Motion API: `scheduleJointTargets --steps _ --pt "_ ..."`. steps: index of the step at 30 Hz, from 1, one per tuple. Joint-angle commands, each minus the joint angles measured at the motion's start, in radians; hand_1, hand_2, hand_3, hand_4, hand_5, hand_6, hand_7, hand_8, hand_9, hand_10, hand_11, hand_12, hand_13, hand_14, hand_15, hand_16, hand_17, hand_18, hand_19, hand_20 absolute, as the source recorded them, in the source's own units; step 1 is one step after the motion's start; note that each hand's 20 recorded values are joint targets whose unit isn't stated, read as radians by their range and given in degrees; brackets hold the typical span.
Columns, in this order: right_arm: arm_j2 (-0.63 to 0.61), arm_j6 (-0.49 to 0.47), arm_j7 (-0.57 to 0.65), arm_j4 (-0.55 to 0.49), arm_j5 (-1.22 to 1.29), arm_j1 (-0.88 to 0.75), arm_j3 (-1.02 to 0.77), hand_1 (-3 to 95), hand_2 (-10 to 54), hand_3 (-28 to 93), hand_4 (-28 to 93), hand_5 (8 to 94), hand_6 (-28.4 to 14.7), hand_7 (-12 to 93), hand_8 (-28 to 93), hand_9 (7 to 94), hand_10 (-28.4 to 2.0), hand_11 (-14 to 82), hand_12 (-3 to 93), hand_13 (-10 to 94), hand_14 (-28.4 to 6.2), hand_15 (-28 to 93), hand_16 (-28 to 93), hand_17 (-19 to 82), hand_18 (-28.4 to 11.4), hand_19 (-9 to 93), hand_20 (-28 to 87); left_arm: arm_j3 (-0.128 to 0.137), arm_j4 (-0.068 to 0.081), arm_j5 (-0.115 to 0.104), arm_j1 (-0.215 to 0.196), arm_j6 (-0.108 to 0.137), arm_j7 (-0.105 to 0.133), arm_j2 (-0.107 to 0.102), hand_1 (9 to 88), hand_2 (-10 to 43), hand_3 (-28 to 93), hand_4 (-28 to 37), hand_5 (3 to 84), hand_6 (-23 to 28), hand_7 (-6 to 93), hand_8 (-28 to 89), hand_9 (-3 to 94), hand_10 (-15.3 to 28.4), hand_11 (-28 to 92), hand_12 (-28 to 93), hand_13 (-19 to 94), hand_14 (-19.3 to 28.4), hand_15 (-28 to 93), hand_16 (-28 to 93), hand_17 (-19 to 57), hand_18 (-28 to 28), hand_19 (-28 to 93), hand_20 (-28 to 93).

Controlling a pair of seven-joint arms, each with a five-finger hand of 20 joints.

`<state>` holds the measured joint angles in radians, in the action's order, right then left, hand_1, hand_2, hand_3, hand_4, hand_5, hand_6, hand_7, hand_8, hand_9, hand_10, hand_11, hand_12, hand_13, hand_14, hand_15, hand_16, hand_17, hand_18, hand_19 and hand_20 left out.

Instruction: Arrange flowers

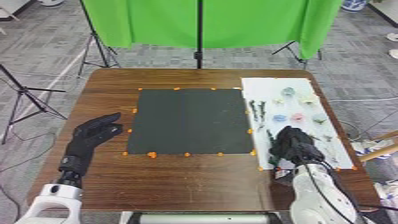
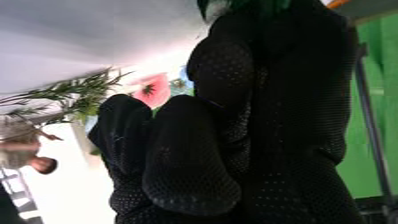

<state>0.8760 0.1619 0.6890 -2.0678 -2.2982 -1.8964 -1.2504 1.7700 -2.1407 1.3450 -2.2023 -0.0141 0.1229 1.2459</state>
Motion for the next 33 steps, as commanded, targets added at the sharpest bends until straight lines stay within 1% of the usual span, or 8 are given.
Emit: scheduleJointTargets --steps 1,7,11,14,19,22,27,33 --pt "-0.050 0.071 -0.016 -0.075 0.036 0.016 -0.037 89.0 -9.5 -28 59 75.8 -0.6 39 24 86.5 -8.9 32.5 59.0 90 0.5 68 47 53 -22.5 91 57 -0.007 -0.002 0.002 -0.005 -0.012 -0.016 0.003 38.4 -1.6 61 -11.4 47.5 5.2 14.5 -6 48.7 14.2 25 14 39 19.0 31 0 6.0 15.7 30 30" --pt "-0.070 0.106 -0.034 -0.104 0.106 0.063 -0.015 88.9 -9.5 -28 59 75.8 -0.6 39 23 86.5 -8.8 32.9 58.7 90 0.5 68 47 53 -22.6 92 57 0.008 0.002 -0.004 0.000 -0.011 -0.016 -0.016 38.2 -1.4 61 -11.4 47.5 5.1 14.5 -6 48.7 14.1 25 14 39 19.0 31 0 5.9 15.8 30 30" --pt "-0.077 0.127 -0.054 -0.101 0.188 0.176 0.055 88.9 -9.5 -28 59 75.9 -0.6 39 23 86.5 -8.8 33.1 58.7 90 0.5 68 47 53 -22.7 92 57 0.041 0.020 -0.025 0.006 0.001 -0.020 -0.061 38.2 -1.3 61 -11.4 47.5 5.2 14.5 -6 48.7 14.1 25 14 39 19.0 31 0 5.8 15.8 30 30" --pt "-0.065 0.135 -0.069 -0.087 0.244 0.301 0.139 89.0 -9.5 -28 59 75.9 -0.8 39 23 86.5 -8.8 33.2 58.7 91 0.5 68 47 53 -22.5 92 57 0.071 0.044 -0.055 0.011 0.032 -0.013 -0.102 38.1 -1.3 61 -11.4 47.5 5.2 14.4 -6 48.7 14.0 25 14 39 18.9 30 0 5.8 15.8 30 30" --pt "-0.007 0.144 -0.090 -0.016 0.305 0.566 0.339 88.9 -9.5 -28 60 76.0 -0.7 39 23 86.7 -8.8 33.3 58.4 91 0.4 68 47 53 -22.5 92 56 0.114 0.096 -0.146 0.019 0.114 0.003 -0.173 35.6 2.7 61 -12.6 47.7 5.1 14.6 -6 49.1 14.3 25 14 39 19.2 31 0 6.0 16.0 30 30" --pt "0.049 0.148 -0.096 0.052 0.322 0.715 0.472 88.9 -9.5 -28 60 76.0 -0.8 39 23 86.7 -8.7 33.5 58.3 91 0.5 68 47 53 -22.5 92 56 0.124 0.125 -0.165 0.022 0.157 0.019 -0.195 32.8 7.3 63 -16.7 48.1 5.2 14.5 -6 49.5 14.5 26 14 39 19.4 32 0 6.3 16.2 31 31" --pt "0.161 0.141 -0.107 0.153 0.353 0.850 0.621 88.9 -9.5 -28 60 76.1 -0.8 39 23 86.8 -8.8 33.6 58.2 91 0.4 68 48 54 -22.3 93 56 0.107 0.159 -0.175 0.030 0.188 0.026 -0.201 31.1 12.0 64 -20.2 48.6 5.1 14.9 -6 50.1 14.8 26 14 40 19.3 32 0 6.5 16.4 32 31" --pt "0.268 0.157 -0.106 0.251 0.405 0.907 0.727 88.8 -9.5 -28 60 76.0 -0.7 40 23 86.8 -8.8 33.9 58.0 91 0.4 68 47 54 -22.2 93 56 0.060 0.181 -0.160 0.042 0.170 0.015 -0.184 30.5 11.6 64 -21.3 48.6 5.1 15.2 -6 50.2 14.8 26 14 40 19.3 33 0 6.6 16.3 33 31"
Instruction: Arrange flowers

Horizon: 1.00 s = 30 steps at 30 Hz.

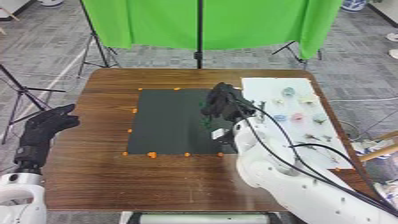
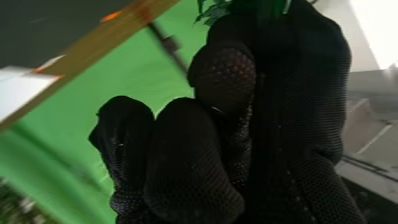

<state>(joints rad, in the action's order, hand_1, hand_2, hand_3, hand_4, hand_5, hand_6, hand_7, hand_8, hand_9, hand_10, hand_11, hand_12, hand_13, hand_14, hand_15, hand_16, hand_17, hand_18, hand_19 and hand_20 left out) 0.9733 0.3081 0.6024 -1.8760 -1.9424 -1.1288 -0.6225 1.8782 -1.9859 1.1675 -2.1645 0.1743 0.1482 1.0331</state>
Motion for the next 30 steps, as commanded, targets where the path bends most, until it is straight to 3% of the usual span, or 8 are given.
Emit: scheduleJointTargets --steps 1,7,9,15,21,30 --pt "0.185 0.016 -0.017 0.072 0.056 0.143 0.109 88.8 -9.5 -28 60 76.0 -0.8 40 23 86.7 -8.8 33.9 57.9 91 0.4 68 47 54 -22.2 93 56 -0.053 0.028 0.025 0.005 -0.024 -0.012 0.031 30.4 11.6 64 -21.4 48.6 5.1 15.2 -6 50.2 14.8 26 14 40 19.3 33 0 6.6 16.3 33 31" --pt "0.232 0.044 0.009 0.145 0.052 0.188 0.202 88.7 -9.5 -28 60 75.9 -0.7 40 23 86.7 -8.7 34.2 57.5 91 0.4 68 47 54 -22.3 93 56 -0.076 0.033 0.030 0.013 -0.030 -0.017 0.027 30.3 10.9 64 -21.3 48.6 5.2 15.2 -6 50.1 14.9 26 14 40 19.4 33 0 6.6 16.3 32 31" --pt "0.246 0.034 0.014 0.166 0.053 0.197 0.222 88.7 -9.5 -28 60 75.9 -0.6 40 23 86.7 -8.6 34.3 57.2 91 0.5 68 47 54 -22.2 93 56 -0.080 0.028 0.029 0.007 -0.028 -0.018 0.031 30.3 10.6 64 -21.2 48.5 5.2 15.1 -6 50.0 14.9 26 14 40 19.4 33 0 6.6 16.3 32 31" --pt "0.281 0.001 0.020 0.222 0.062 0.210 0.273 88.6 -9.5 -28 60 75.7 -0.4 41 22 86.8 -8.6 34.6 57.0 91 0.5 68 47 55 -22.0 93 56 -0.104 0.036 0.033 0.018 -0.038 -0.031 0.030 30.3 10.1 64 -21.0 48.4 5.2 15.0 -6 49.9 14.9 26 14 40 19.4 33 0 6.5 16.3 32 31" --pt "0.327 -0.031 0.021 0.276 0.076 0.159 0.224 88.5 -9.5 -28 60 75.2 -0.3 42 22 86.7 -8.6 34.8 56.8 91 0.5 68 47 55 -21.9 93 56 -0.141 0.049 0.039 0.041 -0.044 -0.029 0.037 30.3 10.0 64 -21.0 48.3 5.3 15.0 -6 49.9 14.9 26 14 40 19.5 33 0 6.5 16.3 32 31" --pt "0.370 -0.025 0.017 0.312 0.091 0.111 0.184 88.6 -9.5 -28 59 74.3 -0.5 42 21 87.1 -8.2 33.4 54.7 92 0.3 67 46 55 -21.5 93 55 -0.157 0.047 0.048 0.045 -0.048 -0.030 0.043 30.3 9.7 65 -20.8 48.2 5.3 14.9 -6 49.7 14.9 26 13 40 19.4 32 0 6.4 16.3 32 31"
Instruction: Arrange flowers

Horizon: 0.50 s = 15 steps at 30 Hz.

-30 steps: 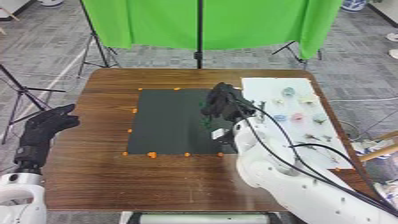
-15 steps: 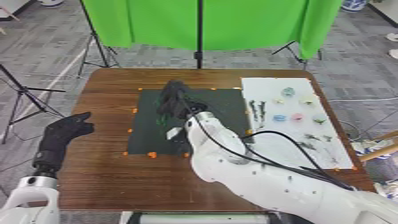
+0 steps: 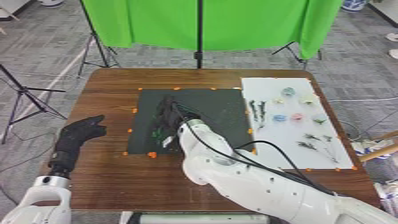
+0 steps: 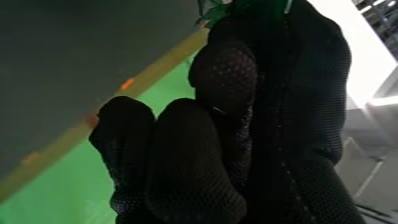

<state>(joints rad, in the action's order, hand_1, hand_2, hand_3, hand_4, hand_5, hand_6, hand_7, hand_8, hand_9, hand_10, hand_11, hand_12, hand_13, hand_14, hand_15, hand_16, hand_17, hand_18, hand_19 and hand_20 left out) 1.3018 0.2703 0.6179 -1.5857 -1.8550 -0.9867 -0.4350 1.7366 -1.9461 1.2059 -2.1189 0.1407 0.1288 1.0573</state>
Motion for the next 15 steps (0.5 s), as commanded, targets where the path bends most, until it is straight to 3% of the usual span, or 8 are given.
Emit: scheduleJointTargets --steps 1,7,15 --pt "0.044 0.028 0.003 0.026 0.018 -0.032 -0.003 88.7 -9.5 -28 59 74.2 -0.4 43 21 87.4 -8.3 32.9 54.3 92 0.4 67 46 55 -21.4 93 55 -0.014 0.007 0.011 -0.001 -0.017 -0.013 0.019 30.4 9.7 65 -20.8 48.1 5.3 14.9 -6 49.6 14.9 26 13 40 19.4 32 0 6.3 16.3 32 31" --pt "0.049 0.099 -0.003 0.038 0.045 -0.028 0.007 89.1 -9.5 -28 56 73.7 -0.4 42 21 88.9 -7.9 28.9 52.7 93 0.5 63 44 55 -21.0 93 52 -0.013 0.005 0.012 -0.005 -0.019 -0.014 0.023 30.4 9.2 65 -20.3 48.1 5.3 14.8 -6 49.4 14.8 26 14 40 19.5 32 0 6.3 16.3 32 31" --pt "0.048 0.104 -0.011 0.036 0.071 -0.029 -0.003 85.6 -9.5 -28 50 73.9 -0.9 41 21 88.7 -9.5 29.4 48.9 93 0.3 60 43 55 -20.9 92 51 -0.011 0.004 0.013 -0.004 -0.028 -0.015 0.022 30.6 8.0 64 -19.4 48.0 5.4 14.7 -6 49.2 14.8 26 14 39 19.5 32 0 6.1 16.3 31 31"
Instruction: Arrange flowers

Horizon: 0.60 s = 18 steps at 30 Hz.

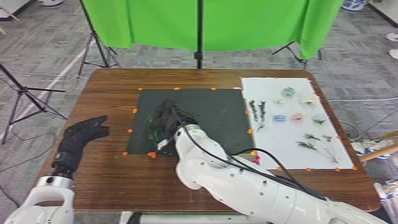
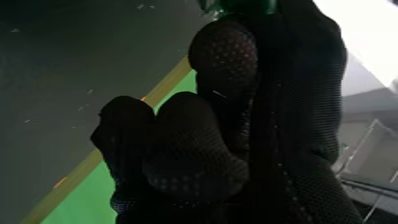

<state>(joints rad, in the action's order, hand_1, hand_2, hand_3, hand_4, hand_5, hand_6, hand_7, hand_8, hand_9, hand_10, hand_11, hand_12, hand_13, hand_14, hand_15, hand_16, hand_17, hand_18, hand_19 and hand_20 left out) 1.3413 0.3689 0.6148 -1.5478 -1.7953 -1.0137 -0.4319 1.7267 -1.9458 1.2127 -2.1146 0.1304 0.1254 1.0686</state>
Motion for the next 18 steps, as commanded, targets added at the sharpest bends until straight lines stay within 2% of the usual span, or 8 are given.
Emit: scheduleJointTargets --steps 1,18 --pt "0.009 0.001 -0.008 -0.001 0.013 -0.004 -0.010 85.4 -9.5 -28 50 74.0 -0.9 40 21 88.6 -9.6 29.7 48.5 93 0.2 59 43 55 -20.9 92 51 -0.003 0.007 0.007 -0.003 -0.022 -0.016 0.010 30.6 7.6 64 -19.3 47.9 5.4 14.6 -6 49.2 14.8 26 14 39 19.5 32 0 6.1 16.2 31 31" --pt "-0.013 0.000 -0.029 -0.021 -0.006 -0.007 -0.035 81.7 -9.5 -28 48 74.2 -1.5 38 22 86.8 -11.8 34.4 40.8 93 -0.4 58 43 54 -21.3 91 51 0.010 0.002 0.012 -0.007 -0.043 -0.023 0.014 30.9 5.5 65 -18.3 47.5 5.3 14.4 -6 48.7 14.8 26 14 39 19.4 31 0 5.7 16.3 31 31"
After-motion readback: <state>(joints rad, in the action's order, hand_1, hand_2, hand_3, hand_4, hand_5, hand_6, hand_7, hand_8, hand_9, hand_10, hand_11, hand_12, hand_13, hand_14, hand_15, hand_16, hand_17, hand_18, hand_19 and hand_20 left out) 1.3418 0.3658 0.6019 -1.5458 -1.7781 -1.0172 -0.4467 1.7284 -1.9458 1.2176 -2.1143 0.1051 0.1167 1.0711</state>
